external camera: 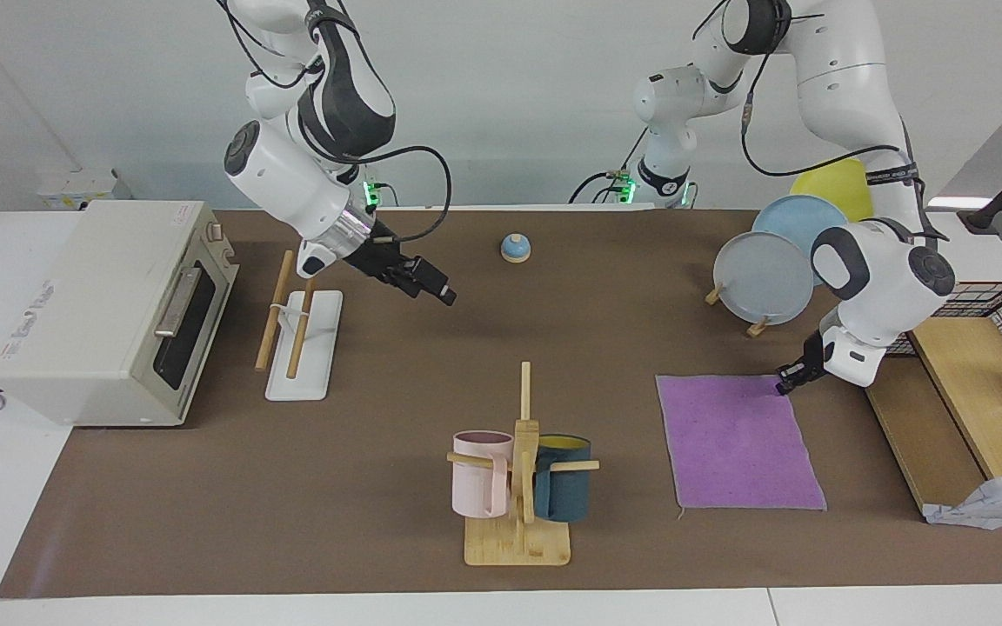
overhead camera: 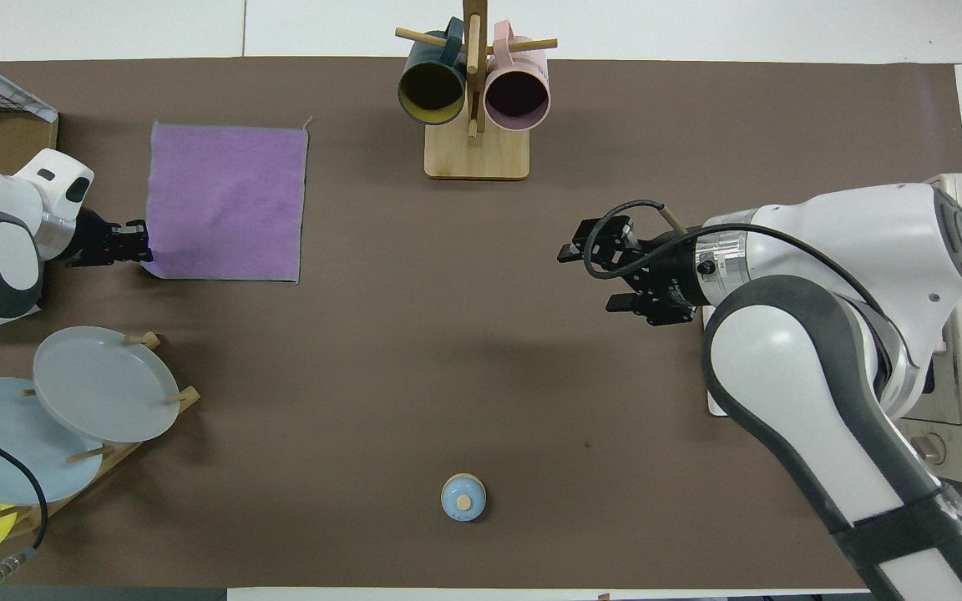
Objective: Fold towel and hang on rack
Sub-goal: 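Grasp the purple towel edge with the left gripper while the right gripper advances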
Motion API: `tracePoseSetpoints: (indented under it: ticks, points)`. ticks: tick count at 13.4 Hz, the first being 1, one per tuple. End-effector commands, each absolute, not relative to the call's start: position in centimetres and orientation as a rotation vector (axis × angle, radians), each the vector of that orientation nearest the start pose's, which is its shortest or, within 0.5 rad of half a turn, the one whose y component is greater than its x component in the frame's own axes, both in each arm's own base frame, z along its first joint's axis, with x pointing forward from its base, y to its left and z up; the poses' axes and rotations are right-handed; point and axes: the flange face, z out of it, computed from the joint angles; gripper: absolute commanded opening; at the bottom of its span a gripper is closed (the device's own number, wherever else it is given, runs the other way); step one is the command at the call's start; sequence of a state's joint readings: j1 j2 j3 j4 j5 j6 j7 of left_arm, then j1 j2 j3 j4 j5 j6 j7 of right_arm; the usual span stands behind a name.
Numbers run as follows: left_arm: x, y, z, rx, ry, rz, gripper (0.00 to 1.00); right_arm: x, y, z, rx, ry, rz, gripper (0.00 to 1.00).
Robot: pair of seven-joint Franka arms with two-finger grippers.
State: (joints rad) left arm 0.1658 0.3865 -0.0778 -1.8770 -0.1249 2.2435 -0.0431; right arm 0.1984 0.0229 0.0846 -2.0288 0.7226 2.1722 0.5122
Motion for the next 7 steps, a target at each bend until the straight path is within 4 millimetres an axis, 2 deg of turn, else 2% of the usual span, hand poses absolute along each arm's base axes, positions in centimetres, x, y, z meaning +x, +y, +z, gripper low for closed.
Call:
tracePoseSetpoints:
  ticks: [1, 4, 6, 7]
  points:
    - [62.8, 5.6, 30.1, -3.253, -0.381, 0.013, 0.0, 54.0, 18.6, 45.1, -2.339, 0.87, 0.181, 1.0]
    - [63.1, 5.9, 30.7, -3.249, -0.356, 0.012, 0.0, 53.5, 20.1, 44.4, -2.304, 0.889, 0.161, 1.0]
    - [63.7, 5.3, 32.0, -3.228, -0.287, 0.023, 0.0, 53.5, 21.0, 43.2, -2.295, 0.899, 0.182, 1.0]
    - [64.0, 5.0, 33.6, -3.197, -0.223, 0.024, 0.0, 53.6, 21.2, 43.3, -2.275, 0.911, 0.166, 1.0]
